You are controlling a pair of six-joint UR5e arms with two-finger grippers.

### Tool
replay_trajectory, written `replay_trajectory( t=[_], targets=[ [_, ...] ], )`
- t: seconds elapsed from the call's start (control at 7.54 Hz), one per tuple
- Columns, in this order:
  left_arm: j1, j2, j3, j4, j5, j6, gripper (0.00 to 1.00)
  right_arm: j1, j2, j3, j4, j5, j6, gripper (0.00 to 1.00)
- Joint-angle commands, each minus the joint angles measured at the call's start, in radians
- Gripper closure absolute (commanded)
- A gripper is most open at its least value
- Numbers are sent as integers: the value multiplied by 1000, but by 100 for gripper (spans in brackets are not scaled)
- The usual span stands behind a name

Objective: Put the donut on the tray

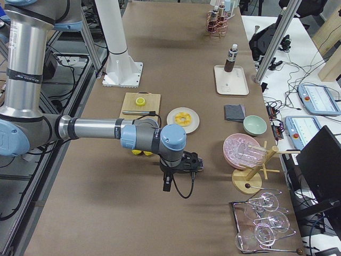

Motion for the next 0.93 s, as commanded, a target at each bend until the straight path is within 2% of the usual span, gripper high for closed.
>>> replay_trajectory(
  t=[0.0, 0.53, 0.8],
  targets=[
    [0, 0, 0, 0, 0, 0, 1, 0, -3, 6, 2, 3, -2, 0],
    [0, -3, 0, 0, 0, -1, 1, 0, -9, 31, 2, 5, 0, 0],
    [0, -6, -2, 0, 0, -1, 1, 0, -2, 9, 3, -1, 12, 0]
  ],
)
